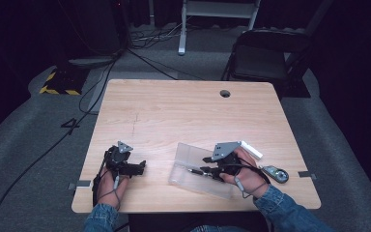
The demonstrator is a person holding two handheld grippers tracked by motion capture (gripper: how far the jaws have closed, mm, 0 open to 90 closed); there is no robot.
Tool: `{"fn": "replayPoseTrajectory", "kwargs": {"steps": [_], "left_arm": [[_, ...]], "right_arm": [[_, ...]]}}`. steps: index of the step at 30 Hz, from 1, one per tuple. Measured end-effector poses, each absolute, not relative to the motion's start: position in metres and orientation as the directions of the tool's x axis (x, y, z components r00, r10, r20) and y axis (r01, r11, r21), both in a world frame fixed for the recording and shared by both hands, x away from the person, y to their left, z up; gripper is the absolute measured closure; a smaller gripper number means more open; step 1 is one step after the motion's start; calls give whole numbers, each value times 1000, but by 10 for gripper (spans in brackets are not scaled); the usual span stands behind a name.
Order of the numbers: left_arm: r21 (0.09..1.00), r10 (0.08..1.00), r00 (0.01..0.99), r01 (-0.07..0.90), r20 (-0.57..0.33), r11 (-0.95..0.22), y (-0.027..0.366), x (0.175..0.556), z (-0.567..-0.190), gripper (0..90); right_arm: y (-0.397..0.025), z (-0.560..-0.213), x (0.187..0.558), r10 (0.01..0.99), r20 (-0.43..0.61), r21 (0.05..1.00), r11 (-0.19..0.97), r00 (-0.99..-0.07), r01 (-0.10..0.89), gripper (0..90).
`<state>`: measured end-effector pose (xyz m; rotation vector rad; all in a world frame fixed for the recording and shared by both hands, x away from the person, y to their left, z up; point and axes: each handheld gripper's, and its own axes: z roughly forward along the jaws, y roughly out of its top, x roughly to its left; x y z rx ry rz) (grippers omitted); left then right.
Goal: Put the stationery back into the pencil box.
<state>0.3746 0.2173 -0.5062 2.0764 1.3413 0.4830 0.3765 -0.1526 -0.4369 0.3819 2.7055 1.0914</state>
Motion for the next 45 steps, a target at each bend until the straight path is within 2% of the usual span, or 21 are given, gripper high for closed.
{"fn": "replayPoseTrajectory", "kwargs": {"steps": [8,17,27,45], "left_arm": [[667,907,419,684,-26,-297,217,375,-506,1],[666,908,417,685,-28,-294,217,374,-506,1],[666,908,419,684,-28,-296,217,377,-506,0],[665,908,418,685,-24,-298,217,380,-506,0]], "right_arm": [[-182,-415,379,405,-67,750,623,-912,222,603],[-210,-402,378,494,-53,762,582,-868,285,559],[-237,-395,378,577,-50,759,552,-815,345,526],[-291,-400,385,711,-30,697,518,-702,495,463]]}}
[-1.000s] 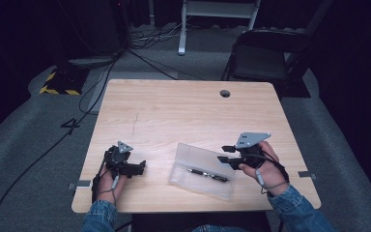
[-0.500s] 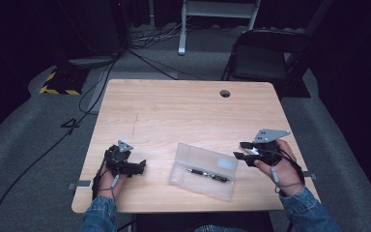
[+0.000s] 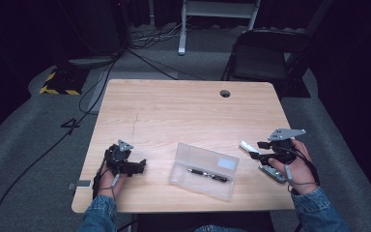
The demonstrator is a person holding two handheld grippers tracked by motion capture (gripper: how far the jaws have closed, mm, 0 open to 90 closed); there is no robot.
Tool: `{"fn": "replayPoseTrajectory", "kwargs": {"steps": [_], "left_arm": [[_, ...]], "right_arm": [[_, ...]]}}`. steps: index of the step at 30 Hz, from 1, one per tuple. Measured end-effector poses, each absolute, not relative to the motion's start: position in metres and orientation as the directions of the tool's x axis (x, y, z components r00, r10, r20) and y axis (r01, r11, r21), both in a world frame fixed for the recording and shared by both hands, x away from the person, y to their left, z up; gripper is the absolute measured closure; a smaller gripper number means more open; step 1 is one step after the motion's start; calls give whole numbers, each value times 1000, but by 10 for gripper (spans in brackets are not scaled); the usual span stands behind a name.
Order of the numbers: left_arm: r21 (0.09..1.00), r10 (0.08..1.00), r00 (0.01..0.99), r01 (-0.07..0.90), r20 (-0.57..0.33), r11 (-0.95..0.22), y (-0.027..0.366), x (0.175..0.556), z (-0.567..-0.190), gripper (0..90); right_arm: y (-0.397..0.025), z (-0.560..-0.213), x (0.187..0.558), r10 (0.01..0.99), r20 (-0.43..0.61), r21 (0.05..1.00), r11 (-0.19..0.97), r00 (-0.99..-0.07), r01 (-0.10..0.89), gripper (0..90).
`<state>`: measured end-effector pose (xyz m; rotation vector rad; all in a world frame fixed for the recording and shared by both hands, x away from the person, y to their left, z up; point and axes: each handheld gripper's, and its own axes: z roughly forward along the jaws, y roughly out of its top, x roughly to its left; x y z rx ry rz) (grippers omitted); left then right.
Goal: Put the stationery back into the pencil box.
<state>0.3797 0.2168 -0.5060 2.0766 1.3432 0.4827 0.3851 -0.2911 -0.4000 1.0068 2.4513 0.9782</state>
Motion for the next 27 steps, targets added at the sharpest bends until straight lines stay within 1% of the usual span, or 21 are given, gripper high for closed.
{"fn": "replayPoseTrajectory", "kwargs": {"steps": [8,15,16,17,21,27], "left_arm": [[665,908,418,685,-24,-298,217,380,-506,0],[665,908,418,685,-24,-298,217,380,-506,0],[665,908,418,685,-24,-298,217,380,-506,0],[665,908,418,685,-24,-298,217,380,-506,0],[665,908,418,685,-25,-297,217,380,-506,0],[665,908,418,685,-24,-298,217,380,-506,0]], "right_arm": [[-303,-409,391,732,-24,644,533,-681,549,432],[-313,-419,394,749,-11,555,555,-662,619,383],[-313,-419,394,749,-11,555,555,-662,619,383],[-314,-422,395,750,-12,530,565,-661,632,372],[-315,-427,396,751,-14,497,578,-660,647,367],[-317,-430,397,752,-18,473,587,-659,657,357]]}}
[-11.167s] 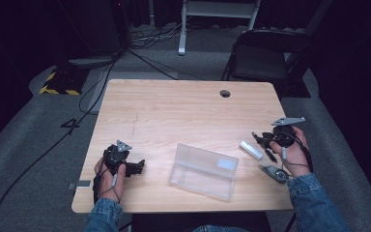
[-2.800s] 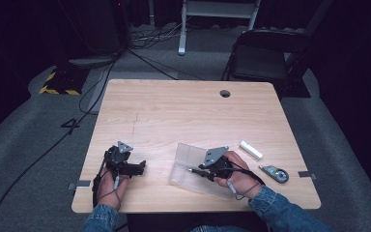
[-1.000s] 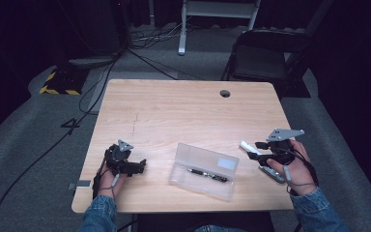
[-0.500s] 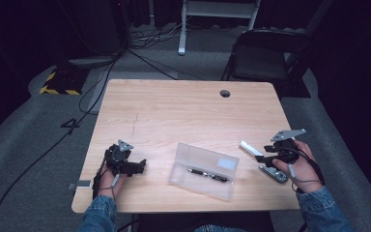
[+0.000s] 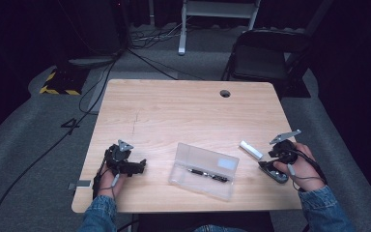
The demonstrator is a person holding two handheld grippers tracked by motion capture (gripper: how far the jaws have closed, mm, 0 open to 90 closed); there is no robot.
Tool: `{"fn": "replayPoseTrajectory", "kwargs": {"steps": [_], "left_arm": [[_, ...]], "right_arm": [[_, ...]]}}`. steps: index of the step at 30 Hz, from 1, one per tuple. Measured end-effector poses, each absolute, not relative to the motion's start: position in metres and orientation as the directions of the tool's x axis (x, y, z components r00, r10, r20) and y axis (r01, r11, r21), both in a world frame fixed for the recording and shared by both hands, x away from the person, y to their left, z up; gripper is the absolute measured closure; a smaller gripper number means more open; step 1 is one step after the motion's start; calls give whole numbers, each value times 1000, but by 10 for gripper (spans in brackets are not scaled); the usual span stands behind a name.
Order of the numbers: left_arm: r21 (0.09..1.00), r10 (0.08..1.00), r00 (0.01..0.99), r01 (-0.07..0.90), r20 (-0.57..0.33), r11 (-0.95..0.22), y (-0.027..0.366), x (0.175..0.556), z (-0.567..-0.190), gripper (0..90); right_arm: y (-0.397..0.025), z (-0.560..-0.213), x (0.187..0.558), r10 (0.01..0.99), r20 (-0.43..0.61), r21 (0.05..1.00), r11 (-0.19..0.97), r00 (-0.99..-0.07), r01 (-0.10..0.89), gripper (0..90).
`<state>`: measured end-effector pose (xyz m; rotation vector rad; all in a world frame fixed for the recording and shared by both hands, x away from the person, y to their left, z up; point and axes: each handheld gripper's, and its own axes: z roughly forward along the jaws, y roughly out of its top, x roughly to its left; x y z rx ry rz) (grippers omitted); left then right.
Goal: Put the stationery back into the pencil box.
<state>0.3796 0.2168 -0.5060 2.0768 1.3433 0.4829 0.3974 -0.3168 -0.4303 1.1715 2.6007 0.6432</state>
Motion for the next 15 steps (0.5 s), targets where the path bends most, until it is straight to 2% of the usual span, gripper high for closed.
{"fn": "replayPoseTrajectory", "kwargs": {"steps": [15], "left_arm": [[665,908,418,685,-24,-298,217,380,-506,0]], "right_arm": [[-330,-447,396,750,-3,374,615,-662,695,320]]}}
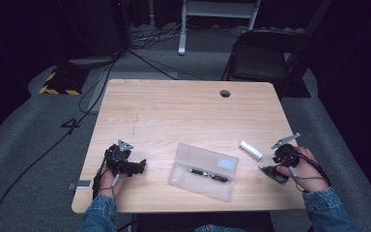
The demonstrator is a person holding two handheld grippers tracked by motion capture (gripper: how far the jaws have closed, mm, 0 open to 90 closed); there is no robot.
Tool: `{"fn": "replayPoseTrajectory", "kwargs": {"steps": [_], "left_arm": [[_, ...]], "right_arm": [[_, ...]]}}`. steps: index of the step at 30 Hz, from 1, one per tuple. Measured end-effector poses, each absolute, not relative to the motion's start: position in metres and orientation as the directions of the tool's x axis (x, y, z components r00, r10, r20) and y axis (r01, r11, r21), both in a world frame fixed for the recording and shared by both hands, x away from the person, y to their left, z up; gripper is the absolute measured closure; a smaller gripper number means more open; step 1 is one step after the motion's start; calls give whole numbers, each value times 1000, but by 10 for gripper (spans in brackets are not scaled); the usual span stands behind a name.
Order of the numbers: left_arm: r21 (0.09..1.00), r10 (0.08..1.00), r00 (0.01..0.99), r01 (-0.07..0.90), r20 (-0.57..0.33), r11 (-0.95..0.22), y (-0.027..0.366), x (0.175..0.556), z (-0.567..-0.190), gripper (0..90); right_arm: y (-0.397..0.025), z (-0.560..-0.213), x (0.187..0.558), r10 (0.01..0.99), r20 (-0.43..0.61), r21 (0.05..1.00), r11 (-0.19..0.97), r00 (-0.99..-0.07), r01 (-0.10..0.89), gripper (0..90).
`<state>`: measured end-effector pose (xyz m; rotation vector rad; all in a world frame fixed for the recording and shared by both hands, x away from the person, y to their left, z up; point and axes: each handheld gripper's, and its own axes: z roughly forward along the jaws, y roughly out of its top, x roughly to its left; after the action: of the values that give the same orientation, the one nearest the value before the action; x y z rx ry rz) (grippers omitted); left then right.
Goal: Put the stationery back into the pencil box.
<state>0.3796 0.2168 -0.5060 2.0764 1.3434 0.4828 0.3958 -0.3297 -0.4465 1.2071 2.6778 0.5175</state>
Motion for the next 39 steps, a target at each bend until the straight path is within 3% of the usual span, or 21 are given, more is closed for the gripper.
{"fn": "replayPoseTrajectory", "kwargs": {"steps": [14,28,39], "left_arm": [[665,908,418,685,-24,-298,217,380,-506,0],[665,908,418,685,-24,-298,217,380,-506,0],[665,908,418,685,-24,-297,217,380,-506,0]], "right_arm": [[-330,-458,398,742,-4,322,636,-670,702,337],[-334,-464,401,749,-11,287,637,-663,715,513],[-336,-463,403,775,-5,274,608,-632,745,533]]}}
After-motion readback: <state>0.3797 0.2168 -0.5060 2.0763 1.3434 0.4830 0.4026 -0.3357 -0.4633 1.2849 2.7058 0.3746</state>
